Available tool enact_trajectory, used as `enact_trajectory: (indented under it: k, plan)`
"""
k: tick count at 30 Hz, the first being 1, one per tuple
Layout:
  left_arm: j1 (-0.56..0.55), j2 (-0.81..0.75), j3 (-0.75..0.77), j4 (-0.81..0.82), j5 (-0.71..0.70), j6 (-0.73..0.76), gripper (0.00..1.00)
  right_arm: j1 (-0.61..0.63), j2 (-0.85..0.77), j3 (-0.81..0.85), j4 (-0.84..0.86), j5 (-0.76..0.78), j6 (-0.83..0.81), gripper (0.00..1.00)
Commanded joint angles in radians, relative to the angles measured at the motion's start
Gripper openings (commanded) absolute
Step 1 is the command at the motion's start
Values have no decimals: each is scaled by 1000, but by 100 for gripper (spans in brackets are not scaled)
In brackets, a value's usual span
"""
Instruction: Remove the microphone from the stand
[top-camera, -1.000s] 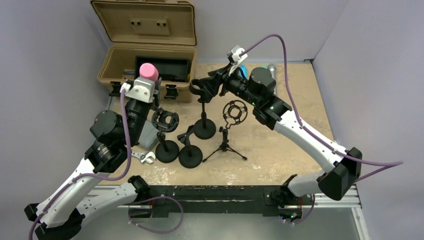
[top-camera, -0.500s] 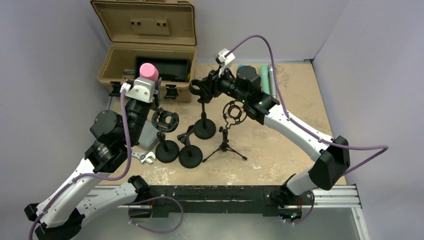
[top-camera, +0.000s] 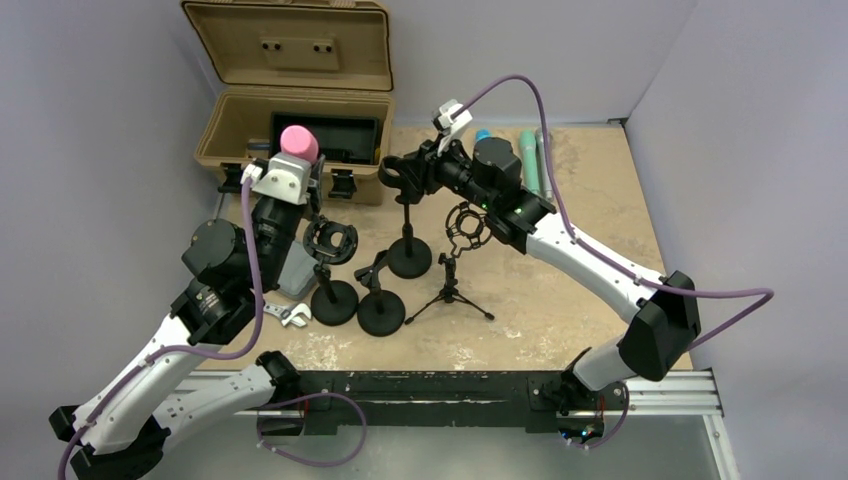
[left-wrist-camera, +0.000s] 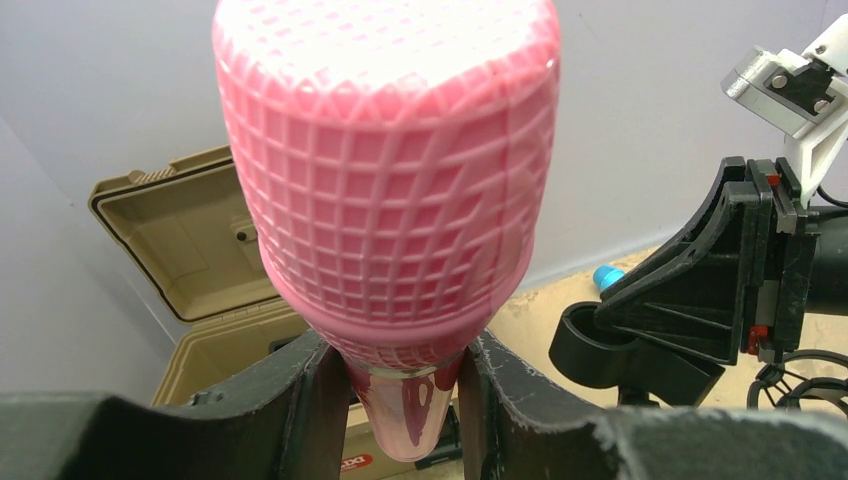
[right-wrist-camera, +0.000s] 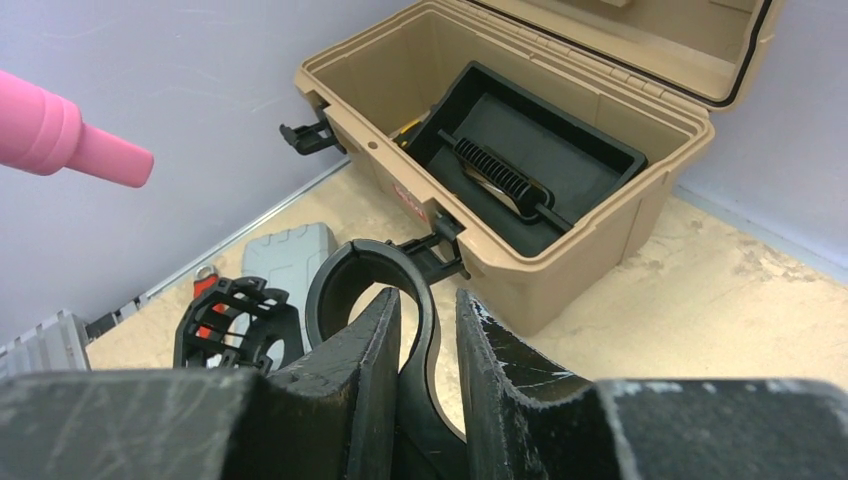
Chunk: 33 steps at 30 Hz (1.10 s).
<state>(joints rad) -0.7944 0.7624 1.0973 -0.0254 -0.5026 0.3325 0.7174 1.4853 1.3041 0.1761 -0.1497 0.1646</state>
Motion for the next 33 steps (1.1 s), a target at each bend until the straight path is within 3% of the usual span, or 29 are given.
enact_trajectory:
  k: [1,10,33]
  plan:
    - [-2,1,3,35,3,-11,0,33,38,-43,-122,76,-42,24]
    - [-2,6,2,35,4,-12,0,99,77,-56,-173,171,-74,23]
    - [-3,25,0,34,3,-11,0,106,34,-161,-180,187,-55,21]
